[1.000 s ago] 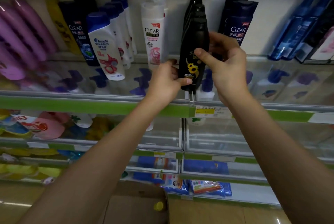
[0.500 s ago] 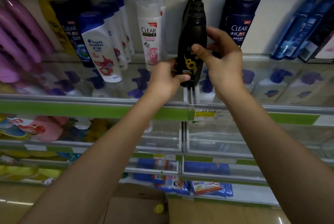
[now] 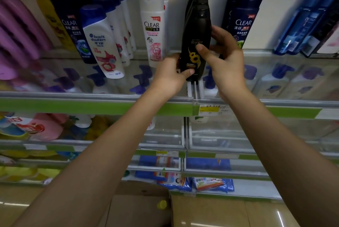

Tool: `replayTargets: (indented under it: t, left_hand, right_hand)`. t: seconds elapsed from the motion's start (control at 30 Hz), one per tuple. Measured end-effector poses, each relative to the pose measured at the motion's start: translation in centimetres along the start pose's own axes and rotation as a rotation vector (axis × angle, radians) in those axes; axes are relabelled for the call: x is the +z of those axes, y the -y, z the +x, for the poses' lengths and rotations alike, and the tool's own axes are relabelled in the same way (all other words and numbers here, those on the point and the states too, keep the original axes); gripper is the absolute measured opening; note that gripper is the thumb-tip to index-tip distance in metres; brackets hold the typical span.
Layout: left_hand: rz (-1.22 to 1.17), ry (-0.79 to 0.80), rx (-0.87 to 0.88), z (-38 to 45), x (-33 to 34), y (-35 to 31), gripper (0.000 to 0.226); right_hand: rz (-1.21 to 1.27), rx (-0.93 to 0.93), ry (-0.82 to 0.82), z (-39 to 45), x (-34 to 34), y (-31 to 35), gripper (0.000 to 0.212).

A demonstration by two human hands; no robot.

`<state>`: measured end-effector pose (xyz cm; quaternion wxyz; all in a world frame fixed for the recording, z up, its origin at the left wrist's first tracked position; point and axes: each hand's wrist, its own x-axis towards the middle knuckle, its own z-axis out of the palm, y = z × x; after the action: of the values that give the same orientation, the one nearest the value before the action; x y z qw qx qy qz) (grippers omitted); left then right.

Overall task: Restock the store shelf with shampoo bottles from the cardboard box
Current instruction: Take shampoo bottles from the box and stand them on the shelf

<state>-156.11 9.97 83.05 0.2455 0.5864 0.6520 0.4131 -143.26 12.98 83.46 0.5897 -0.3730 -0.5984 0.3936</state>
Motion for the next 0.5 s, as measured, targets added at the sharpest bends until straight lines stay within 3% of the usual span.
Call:
replayTargets:
  t: [0.23, 0.37, 0.5]
  left_hand:
    - [-0.020, -0.052, 0.048, -3.6, -1.7, 0.8, 0.057]
    - [-0.189, -0.067, 0.110, -8.0, -3.8, 1.3, 0.044]
    - [-0.298, 0.032, 0.098, -13.2, -5.6, 3.8, 0.029]
  right_hand:
    - [-0.038, 0.106, -0.095, -3.4, -0.4, 0.0, 0.049]
    - [-0.080, 0.098, -0.131, -6.4, 0.1, 1.6, 0.039]
    - [-0.083, 0.089, -0.183, -11.7, 2.0, 2.2, 0.032]
